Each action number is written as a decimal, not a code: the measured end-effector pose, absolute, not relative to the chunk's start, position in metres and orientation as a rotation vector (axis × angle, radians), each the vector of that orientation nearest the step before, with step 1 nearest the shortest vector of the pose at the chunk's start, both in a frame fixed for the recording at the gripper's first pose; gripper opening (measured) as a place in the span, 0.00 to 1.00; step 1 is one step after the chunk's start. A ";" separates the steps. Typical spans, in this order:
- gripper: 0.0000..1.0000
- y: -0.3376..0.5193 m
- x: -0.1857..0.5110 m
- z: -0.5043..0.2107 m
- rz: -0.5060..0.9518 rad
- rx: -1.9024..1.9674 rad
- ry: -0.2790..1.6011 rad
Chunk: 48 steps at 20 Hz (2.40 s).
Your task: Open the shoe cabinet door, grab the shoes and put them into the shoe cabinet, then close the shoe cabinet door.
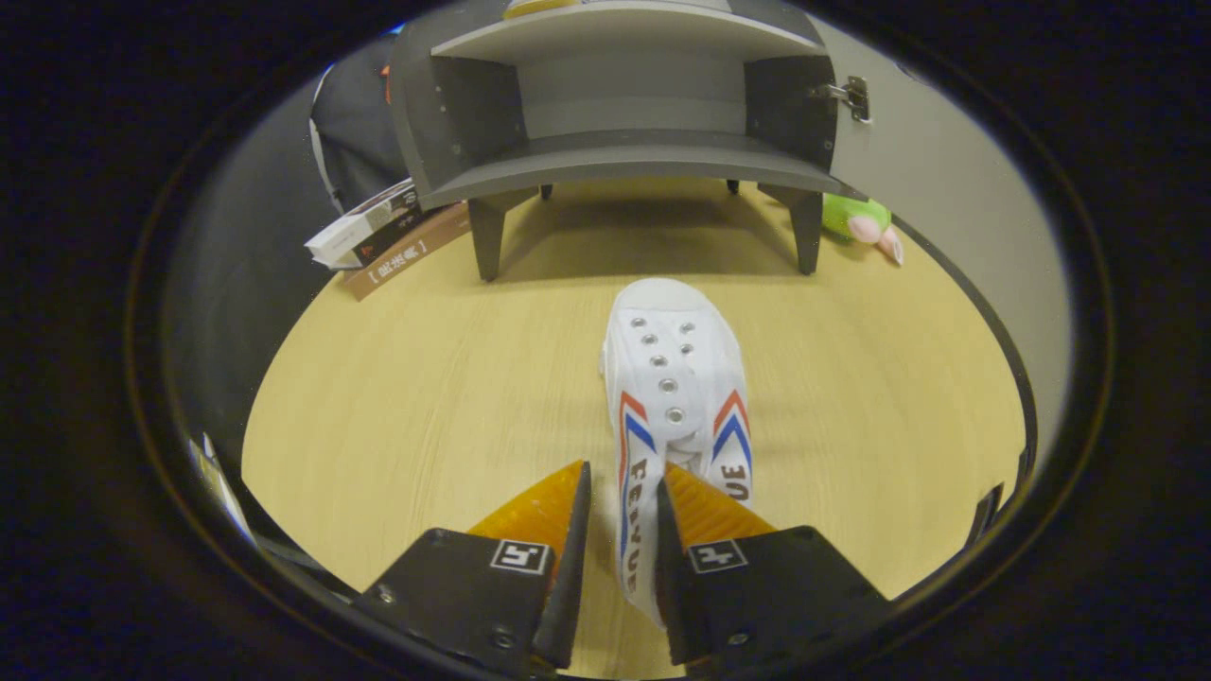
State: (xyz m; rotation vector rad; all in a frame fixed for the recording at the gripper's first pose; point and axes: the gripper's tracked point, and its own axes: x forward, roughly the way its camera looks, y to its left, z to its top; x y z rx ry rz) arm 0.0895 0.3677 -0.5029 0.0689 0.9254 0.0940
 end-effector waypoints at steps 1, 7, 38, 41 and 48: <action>0.31 0.366 0.089 -0.502 0.092 0.067 0.910; 0.04 0.373 0.094 -0.494 0.154 0.008 0.840; 0.03 0.360 0.180 -0.149 0.165 -0.055 0.339; 0.03 0.367 0.208 -0.135 0.177 -0.064 0.329; 0.03 0.374 0.287 -0.117 0.192 -0.088 0.317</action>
